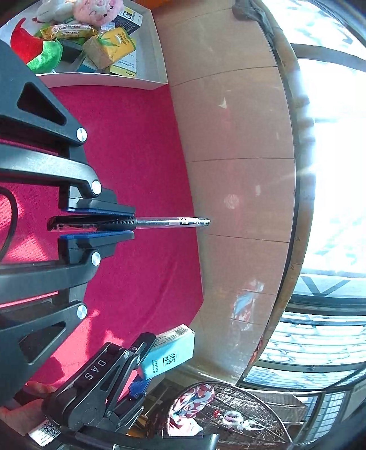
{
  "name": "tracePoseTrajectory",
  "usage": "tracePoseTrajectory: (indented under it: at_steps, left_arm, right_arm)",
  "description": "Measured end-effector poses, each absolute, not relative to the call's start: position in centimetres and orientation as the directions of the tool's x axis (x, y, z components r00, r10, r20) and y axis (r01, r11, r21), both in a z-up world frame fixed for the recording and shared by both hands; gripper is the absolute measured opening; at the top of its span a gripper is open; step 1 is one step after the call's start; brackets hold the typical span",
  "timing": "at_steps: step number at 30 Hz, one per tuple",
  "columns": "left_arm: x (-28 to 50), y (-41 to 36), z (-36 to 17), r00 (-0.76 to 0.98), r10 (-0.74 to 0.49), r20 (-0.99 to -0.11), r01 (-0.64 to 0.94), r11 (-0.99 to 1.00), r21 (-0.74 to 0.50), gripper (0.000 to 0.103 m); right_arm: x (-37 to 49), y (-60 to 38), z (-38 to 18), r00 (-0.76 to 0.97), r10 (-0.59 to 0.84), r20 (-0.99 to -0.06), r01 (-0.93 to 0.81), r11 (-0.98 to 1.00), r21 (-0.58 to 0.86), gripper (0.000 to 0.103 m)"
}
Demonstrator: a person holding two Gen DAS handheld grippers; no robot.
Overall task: Organize objects
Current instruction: 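Lift the pen and tissue box and carry both toward the white tray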
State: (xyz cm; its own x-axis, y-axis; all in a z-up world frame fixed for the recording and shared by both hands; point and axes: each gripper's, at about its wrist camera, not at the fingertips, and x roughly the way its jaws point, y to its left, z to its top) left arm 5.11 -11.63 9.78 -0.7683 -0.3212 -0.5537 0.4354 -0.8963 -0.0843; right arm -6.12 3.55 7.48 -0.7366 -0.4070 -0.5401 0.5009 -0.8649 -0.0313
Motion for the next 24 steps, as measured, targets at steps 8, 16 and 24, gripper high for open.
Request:
tracePoseTrajectory:
  at_steps: [8, 16, 24]
  left_arm:
    - [6.7, -12.3, 10.4, -0.774, -0.330, -0.540, 0.450, -0.887, -0.102, 0.008]
    - [8.6, -13.3, 11.4, -0.775, -0.358, -0.520, 0.478, -0.871, -0.111, 0.008]
    - [11.6, -15.1, 11.9, -0.757, -0.402, -0.514, 0.526, -0.843, -0.115, 0.008]
  right_arm:
    - [-4.6, 2.8, 8.5, -0.736, -0.423, -0.529, 0.522, -0.852, -0.046, 0.051]
    - [-2.4, 1.2, 9.6, -0.734, -0.447, -0.512, 0.561, -0.824, -0.084, 0.051]
    - [0.3, -2.0, 10.0, -0.723, -0.436, -0.535, 0.612, -0.764, -0.205, 0.051]
